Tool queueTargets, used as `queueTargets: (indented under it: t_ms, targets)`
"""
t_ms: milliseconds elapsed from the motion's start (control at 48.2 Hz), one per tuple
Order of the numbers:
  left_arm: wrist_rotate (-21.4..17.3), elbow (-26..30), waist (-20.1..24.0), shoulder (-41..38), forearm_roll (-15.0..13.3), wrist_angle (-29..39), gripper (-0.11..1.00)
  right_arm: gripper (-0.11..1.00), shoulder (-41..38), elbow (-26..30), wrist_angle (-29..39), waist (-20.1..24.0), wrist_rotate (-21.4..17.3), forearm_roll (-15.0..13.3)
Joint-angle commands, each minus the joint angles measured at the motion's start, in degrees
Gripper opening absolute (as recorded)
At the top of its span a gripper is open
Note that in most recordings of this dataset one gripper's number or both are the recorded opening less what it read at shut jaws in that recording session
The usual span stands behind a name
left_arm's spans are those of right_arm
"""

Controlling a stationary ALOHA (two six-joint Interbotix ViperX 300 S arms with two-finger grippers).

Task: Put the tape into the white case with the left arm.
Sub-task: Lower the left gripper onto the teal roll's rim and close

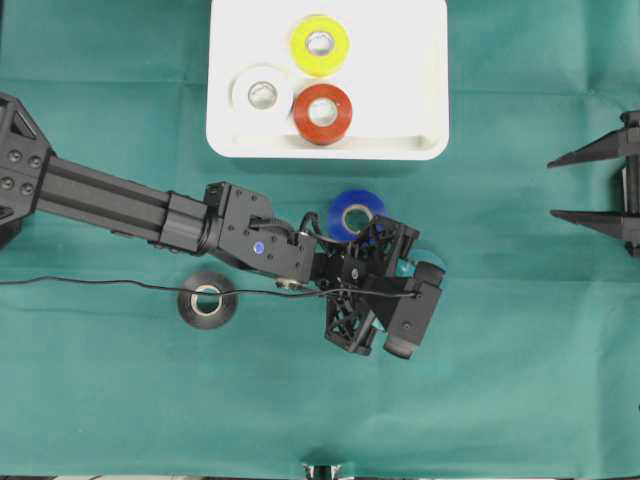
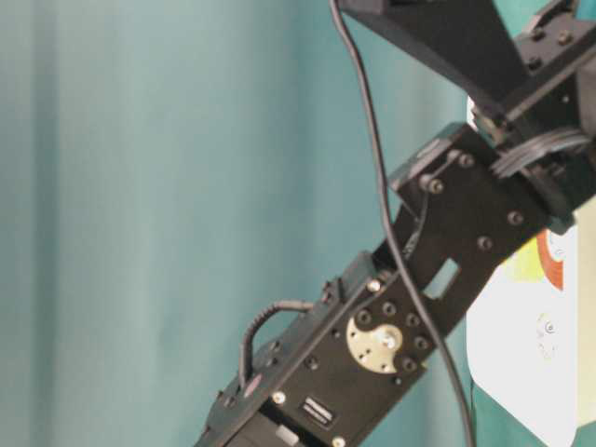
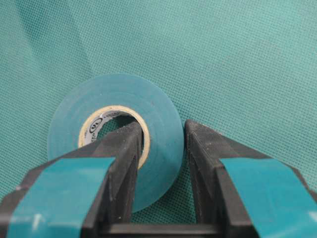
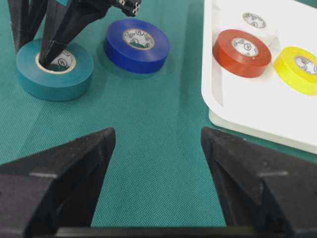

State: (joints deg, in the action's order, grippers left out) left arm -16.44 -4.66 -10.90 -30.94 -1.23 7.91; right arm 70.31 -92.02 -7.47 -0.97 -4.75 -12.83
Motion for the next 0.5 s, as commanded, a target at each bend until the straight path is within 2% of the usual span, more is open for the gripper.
queueTargets:
  t_ms: [0, 477]
  targets:
    - [0.18, 1.23, -0.26, 1.76, 0.0, -0.18, 0.25, 0.97, -0.35, 0.53, -0.26, -0.09, 0.0, -0.09]
    - [0.26, 0.88, -0.35, 7.65, 0.0, 4.13, 0.25, 0.97, -0.35, 0.44, -0.26, -0.09, 0.0, -0.09]
